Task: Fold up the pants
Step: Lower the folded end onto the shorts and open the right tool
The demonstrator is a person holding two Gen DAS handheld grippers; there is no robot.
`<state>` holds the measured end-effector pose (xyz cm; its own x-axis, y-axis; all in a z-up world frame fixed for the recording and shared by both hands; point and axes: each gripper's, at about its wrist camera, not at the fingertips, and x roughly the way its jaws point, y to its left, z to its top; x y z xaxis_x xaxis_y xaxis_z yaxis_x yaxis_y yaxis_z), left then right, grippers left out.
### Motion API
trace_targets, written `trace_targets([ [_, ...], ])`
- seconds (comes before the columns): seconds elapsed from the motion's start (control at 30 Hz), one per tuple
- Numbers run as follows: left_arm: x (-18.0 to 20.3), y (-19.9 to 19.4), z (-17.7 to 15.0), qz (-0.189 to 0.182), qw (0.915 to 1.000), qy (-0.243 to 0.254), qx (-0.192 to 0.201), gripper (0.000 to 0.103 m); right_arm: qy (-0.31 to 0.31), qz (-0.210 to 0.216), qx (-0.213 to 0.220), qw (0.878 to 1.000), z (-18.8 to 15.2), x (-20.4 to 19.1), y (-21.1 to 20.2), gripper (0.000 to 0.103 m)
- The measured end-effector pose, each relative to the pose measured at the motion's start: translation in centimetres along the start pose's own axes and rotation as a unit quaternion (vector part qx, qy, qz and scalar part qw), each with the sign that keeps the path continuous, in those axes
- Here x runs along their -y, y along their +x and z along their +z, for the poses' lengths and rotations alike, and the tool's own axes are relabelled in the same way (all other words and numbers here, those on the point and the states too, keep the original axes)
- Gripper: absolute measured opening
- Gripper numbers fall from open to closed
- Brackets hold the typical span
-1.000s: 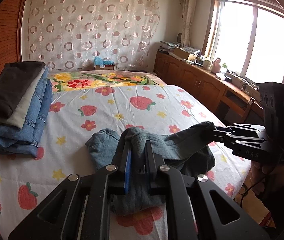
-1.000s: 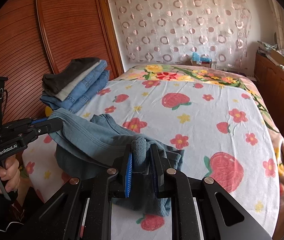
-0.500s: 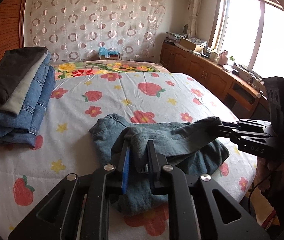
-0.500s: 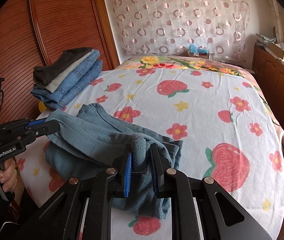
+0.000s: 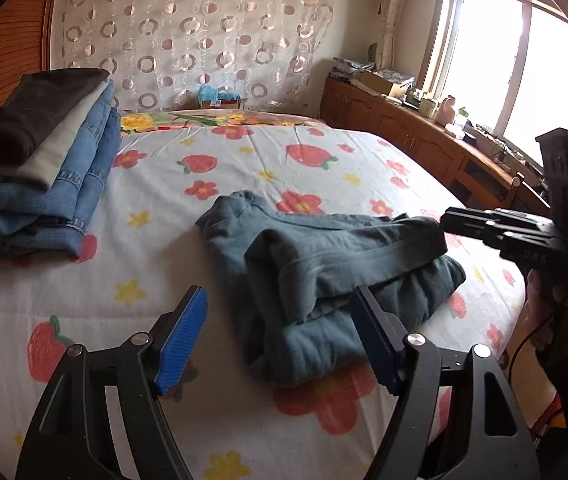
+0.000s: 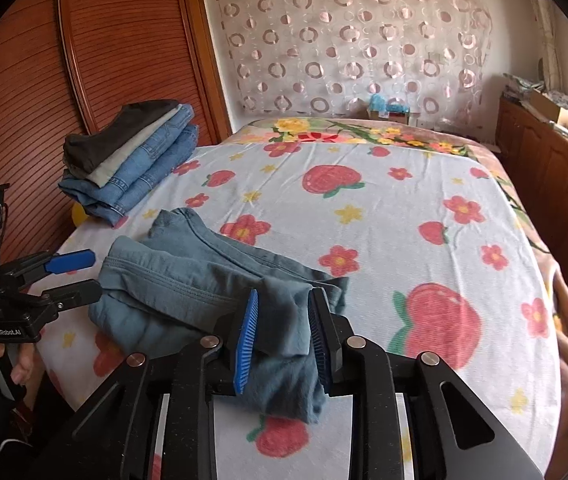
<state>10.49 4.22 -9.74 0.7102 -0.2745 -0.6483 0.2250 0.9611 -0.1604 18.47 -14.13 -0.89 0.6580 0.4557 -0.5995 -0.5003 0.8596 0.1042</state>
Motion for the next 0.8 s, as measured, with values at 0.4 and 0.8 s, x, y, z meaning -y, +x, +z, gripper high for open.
trace_targets([
  [0.4,-1.3,0.8,-0.9,0.043,0.9986,0.014,-0.026,0.075,-0.029,0.012,-0.057,0.998,-2.1,0.9,0.7,0.042],
  [0.8,-0.8,2.9,1.1,0.06,0.9962,0.052,-0.034,0.075,-0.068,-0.018,-0.077,0.995,-0.5,0.4,3.2,0.042],
])
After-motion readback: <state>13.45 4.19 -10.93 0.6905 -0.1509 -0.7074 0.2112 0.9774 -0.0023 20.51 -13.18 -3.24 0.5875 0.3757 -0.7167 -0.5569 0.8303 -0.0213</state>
